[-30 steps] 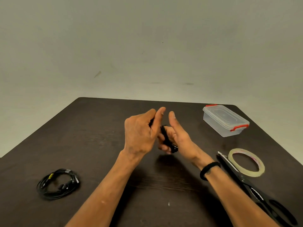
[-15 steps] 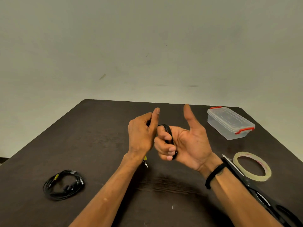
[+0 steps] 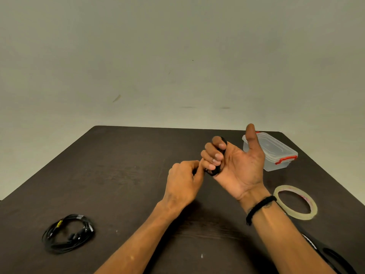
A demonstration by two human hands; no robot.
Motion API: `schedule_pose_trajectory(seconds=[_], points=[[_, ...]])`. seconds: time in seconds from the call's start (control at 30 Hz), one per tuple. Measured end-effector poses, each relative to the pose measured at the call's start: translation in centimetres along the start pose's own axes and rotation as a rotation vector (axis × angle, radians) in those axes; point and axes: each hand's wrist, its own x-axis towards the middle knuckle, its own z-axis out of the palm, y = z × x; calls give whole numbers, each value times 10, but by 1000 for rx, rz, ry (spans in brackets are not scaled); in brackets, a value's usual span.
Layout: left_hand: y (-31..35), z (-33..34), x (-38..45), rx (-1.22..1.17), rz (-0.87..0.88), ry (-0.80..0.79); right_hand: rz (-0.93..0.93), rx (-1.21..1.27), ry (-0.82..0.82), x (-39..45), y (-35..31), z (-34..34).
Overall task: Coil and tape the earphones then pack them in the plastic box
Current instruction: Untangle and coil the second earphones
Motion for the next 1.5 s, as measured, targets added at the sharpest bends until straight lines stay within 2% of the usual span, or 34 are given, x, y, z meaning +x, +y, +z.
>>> schedule_pose_trajectory(seconds=[0.07, 0.2, 0.37, 0.57, 0.77, 0.93, 1.03, 1.13, 1.27, 1.4, 1.5], points=[[4, 3, -2, 44, 16, -39, -64, 8, 60, -1, -3, -2], [8, 1, -9, 304, 213, -48, -159, 17, 171, -1, -6, -6], [9, -3, -9, 387, 381, -54, -259, -84, 275, 1, -10, -13], [9, -13, -4, 417, 480, 58, -299, -420, 368, 3, -12, -22], [6, -16, 1, 322, 521, 217, -191, -673, 366, 5, -5, -26], [15, -12, -4, 152, 557, 176, -118, -770, 340, 7, 3, -29], [21, -8, -7, 28, 558, 72, -84, -747, 333, 8, 5, -32], [23, -9, -6, -59, 478, -11, -67, -689, 321, 8, 5, -33], [29, -11, -6, -161, 381, -138, -35, -433, 298, 7, 3, -35], [32, -15, -4, -330, 248, -119, -59, -360, 318, 6, 0, -38], [29, -22, 1, -440, 173, -178, -134, -124, 361, 6, 0, -42]])
